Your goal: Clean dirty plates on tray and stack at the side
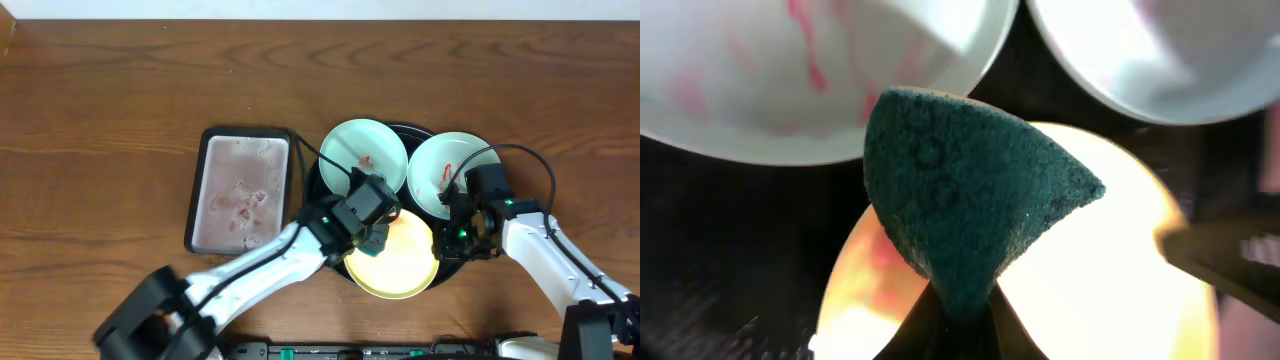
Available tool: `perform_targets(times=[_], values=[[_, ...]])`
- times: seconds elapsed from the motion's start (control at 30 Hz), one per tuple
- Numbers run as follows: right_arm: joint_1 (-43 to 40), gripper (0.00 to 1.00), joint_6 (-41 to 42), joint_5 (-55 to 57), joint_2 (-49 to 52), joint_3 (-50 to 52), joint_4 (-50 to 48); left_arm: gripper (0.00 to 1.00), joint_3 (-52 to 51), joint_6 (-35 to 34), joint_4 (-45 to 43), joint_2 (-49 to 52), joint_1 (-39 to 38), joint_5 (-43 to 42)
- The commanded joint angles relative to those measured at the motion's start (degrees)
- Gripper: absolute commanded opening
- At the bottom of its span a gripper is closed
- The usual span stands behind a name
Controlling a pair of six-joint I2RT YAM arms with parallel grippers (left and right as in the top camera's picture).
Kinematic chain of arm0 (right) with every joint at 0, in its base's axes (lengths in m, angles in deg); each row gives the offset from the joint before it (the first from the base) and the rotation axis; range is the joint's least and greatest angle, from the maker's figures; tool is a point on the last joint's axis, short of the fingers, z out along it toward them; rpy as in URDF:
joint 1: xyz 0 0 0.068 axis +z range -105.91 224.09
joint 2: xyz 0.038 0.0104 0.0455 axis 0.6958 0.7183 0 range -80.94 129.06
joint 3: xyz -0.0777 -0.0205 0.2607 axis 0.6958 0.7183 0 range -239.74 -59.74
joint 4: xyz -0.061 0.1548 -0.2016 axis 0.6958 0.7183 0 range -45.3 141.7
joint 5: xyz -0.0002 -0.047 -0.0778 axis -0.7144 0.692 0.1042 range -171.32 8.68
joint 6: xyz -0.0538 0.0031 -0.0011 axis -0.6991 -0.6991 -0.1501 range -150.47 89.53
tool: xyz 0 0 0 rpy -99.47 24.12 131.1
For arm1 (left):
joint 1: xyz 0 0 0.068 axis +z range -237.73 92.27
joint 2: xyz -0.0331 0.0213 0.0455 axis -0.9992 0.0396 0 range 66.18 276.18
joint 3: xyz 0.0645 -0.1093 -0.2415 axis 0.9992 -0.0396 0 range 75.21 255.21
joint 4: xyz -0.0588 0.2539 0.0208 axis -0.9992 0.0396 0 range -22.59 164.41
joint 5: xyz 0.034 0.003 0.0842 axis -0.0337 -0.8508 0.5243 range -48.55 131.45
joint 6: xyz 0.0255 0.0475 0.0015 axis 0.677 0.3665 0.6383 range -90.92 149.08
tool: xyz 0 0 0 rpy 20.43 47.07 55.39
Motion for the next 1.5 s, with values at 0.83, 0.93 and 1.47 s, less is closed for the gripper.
perform_targets(times=[0.83,0.93,1.47], values=[[-0.5,0.01,0.0,-2.2,0.2,1.0,-2.0,0.08,-2.0,17.3,13.4,-5.6,37.7,3.9],[-0.5,0.01,0.0,-2.2,0.2,1.0,-3.3,0.07,-2.0,17.7,11.9,-2.6,40.1,3.9],[4.1,0.01,-0.4,21.0,-15.6,-5.9,-0.5,0.62,-2.0,24.5,9.4,2.4,42.7,-3.6]])
